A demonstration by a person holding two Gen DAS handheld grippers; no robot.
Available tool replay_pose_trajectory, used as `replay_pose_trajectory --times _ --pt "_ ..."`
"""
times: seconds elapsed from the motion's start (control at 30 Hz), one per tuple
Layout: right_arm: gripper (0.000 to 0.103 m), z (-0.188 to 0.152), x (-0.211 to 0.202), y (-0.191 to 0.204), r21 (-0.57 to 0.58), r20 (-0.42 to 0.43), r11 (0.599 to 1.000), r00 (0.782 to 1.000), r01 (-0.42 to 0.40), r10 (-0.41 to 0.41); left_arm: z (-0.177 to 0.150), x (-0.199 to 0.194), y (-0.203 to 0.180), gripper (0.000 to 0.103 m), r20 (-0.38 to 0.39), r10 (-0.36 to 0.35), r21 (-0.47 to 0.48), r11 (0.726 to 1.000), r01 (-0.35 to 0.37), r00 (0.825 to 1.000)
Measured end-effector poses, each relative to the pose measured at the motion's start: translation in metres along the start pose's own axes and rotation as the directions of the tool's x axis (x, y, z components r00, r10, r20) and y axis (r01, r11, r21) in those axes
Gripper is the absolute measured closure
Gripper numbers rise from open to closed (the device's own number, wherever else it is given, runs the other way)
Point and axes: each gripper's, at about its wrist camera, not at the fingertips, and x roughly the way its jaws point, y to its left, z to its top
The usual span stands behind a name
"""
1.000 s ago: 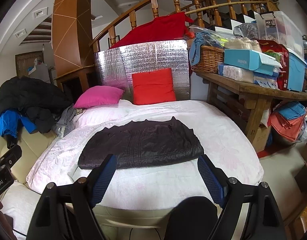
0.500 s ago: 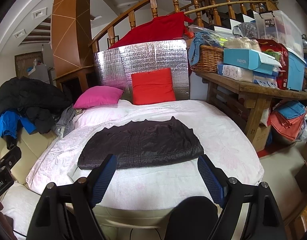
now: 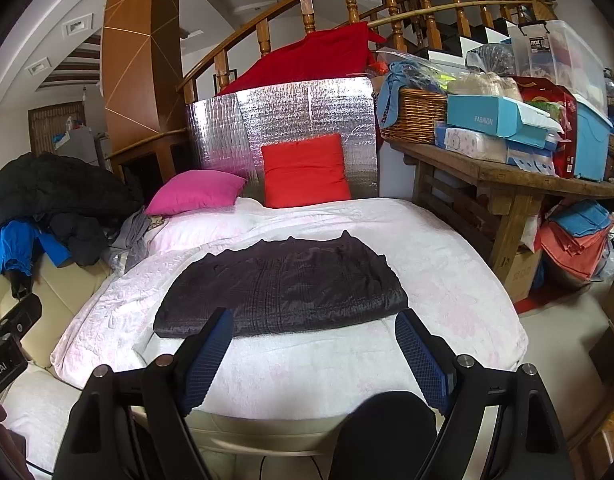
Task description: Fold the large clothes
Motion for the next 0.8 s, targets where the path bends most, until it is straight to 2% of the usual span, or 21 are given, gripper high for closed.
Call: replay_pose_trajectory --times 0.8 --pt "0.017 0.0033 -0.003 0.0089 -0.005 0.018 1.0 1.0 0.006 -0.006 0.0047 -0.006 0.0056 0.002 0.026 -0.023 -0.007 1.0 0.024 0.999"
